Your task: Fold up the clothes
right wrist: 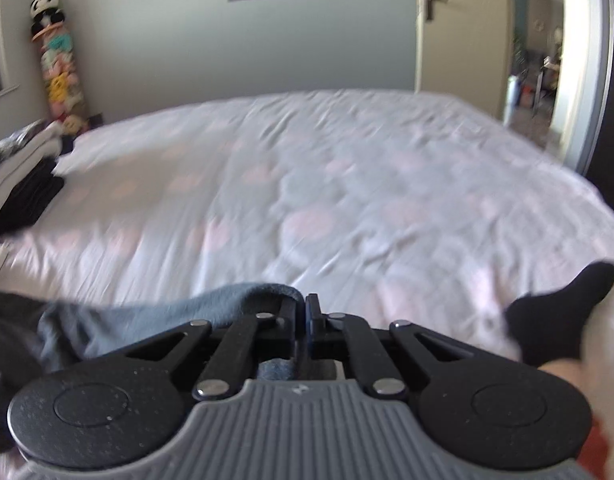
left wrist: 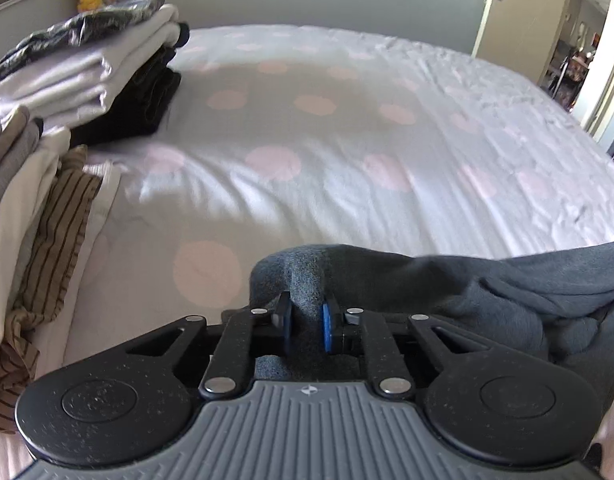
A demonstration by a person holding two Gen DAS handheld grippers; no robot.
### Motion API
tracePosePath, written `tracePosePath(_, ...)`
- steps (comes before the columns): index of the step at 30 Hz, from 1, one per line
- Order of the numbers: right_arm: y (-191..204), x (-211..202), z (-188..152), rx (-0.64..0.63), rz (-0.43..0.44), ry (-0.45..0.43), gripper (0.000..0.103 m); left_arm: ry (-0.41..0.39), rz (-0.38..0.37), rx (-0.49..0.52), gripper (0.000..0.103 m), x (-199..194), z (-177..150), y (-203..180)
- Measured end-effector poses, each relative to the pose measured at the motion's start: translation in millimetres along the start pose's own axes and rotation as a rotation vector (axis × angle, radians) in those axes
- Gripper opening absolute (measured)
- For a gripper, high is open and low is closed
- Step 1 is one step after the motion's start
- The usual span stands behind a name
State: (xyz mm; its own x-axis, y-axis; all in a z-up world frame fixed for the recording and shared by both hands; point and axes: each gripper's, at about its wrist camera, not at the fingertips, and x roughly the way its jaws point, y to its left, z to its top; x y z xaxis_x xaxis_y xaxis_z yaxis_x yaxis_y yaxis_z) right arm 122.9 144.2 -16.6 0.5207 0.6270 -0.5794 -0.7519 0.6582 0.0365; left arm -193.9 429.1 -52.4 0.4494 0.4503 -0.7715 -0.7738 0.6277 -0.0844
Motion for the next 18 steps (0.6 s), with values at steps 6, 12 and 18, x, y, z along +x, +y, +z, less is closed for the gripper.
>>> tracePosePath(6,-41,-27,33,-0.022,-0.156,-0.103,0.004,0.022,-0.106,0.16,0.014,-28,-4,-36)
tracePosePath(12,-78,-26,-1,-0.03,-0.239,0.025,0.0,0.191,-0.193,0.328,0.016,-21,-41,-61)
tracePosePath(18,-97,-34,-45,0.033,-0.228,0.106,0.001,0.211,-0.215,0.326,0.033,-27,-47,-46)
